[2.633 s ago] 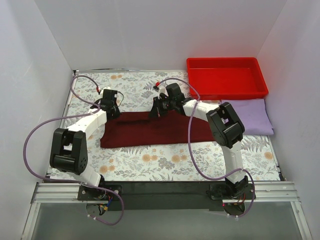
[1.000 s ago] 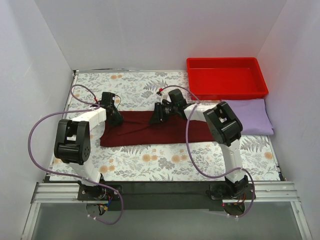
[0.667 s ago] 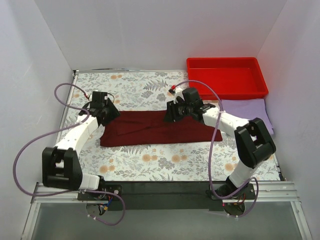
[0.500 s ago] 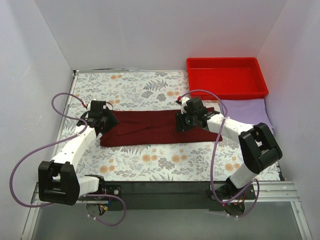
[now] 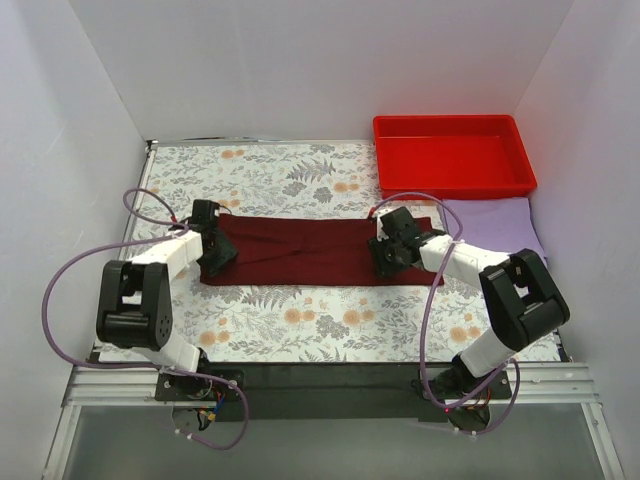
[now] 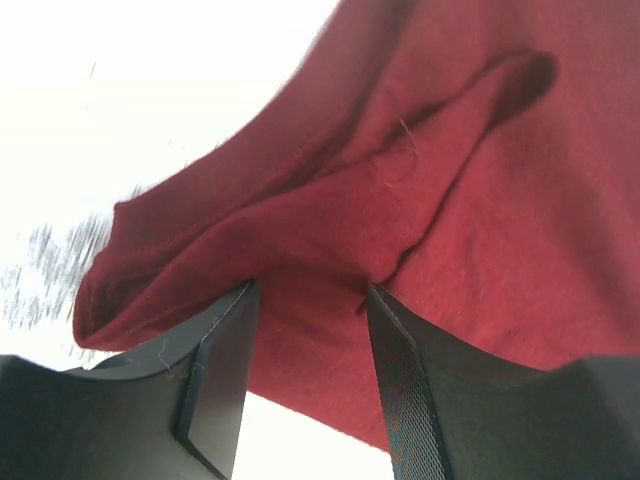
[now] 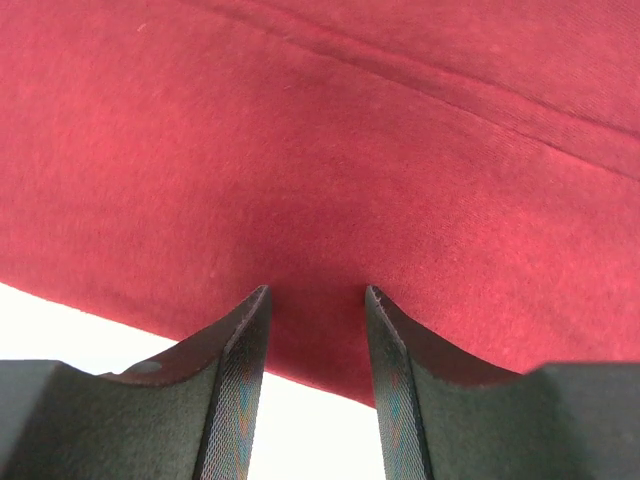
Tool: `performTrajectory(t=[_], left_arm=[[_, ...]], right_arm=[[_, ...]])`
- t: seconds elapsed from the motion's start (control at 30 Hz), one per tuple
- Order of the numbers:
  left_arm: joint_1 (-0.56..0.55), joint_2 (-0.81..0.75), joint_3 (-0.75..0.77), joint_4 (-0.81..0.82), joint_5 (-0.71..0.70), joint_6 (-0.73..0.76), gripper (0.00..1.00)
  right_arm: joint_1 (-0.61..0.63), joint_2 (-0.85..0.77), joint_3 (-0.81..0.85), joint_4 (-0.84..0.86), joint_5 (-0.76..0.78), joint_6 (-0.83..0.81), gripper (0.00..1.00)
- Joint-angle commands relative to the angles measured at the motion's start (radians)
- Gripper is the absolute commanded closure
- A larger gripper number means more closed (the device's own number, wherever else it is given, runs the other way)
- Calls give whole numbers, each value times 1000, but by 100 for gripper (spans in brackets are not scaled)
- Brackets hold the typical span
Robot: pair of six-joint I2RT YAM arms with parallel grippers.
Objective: Fold and stack the t-shirts
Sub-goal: Fold the tshirt
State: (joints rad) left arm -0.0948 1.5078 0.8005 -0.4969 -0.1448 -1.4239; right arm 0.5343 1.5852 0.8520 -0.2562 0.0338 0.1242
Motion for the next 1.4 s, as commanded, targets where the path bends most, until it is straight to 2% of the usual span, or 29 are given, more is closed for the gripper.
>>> performTrajectory(t=[0.0, 0.1, 0.2, 0.27, 0.33, 0.4, 0.53, 0.73, 0.83, 0.93, 1.0, 1.17, 1.37], left_arm=[[30, 177, 87, 32, -24, 38, 54], [33, 296, 267, 11, -32, 112, 54], [32, 454, 480, -17, -19, 173, 53], [30, 566, 592, -19, -21, 239, 52], [23, 644, 765, -32, -32, 304, 49], [7, 736, 923, -55, -55, 324, 46], [-11, 758, 1052, -49, 0, 329, 41], [-45, 577, 973, -5, -52, 286, 39], [-68, 476, 881, -9, -81, 232, 39], [-114, 382, 760, -2, -96, 165, 46], [-152, 356, 680, 15, -105, 134, 46], [-203, 370, 600, 31, -114, 77, 47], [-226, 472, 634, 32, -131, 69, 49]], right_arm=[[35, 2, -73, -101, -121, 25, 51], [128, -27, -100, -181, -163, 67, 51], [290, -65, -110, -199, -239, 161, 51], [361, -65, -90, -196, -290, 202, 51], [462, -22, -27, -183, -302, 235, 51], [527, 22, 30, -180, -322, 229, 51], [553, 61, 155, -183, -331, 204, 53], [541, -42, 182, -233, -168, 178, 52], [530, -89, 136, -233, -137, 180, 51], [529, -100, 98, -232, -127, 161, 51], [529, -94, 79, -224, -126, 152, 51], [530, -59, 74, -195, -163, 135, 57], [544, -5, 73, -170, -201, 121, 64]])
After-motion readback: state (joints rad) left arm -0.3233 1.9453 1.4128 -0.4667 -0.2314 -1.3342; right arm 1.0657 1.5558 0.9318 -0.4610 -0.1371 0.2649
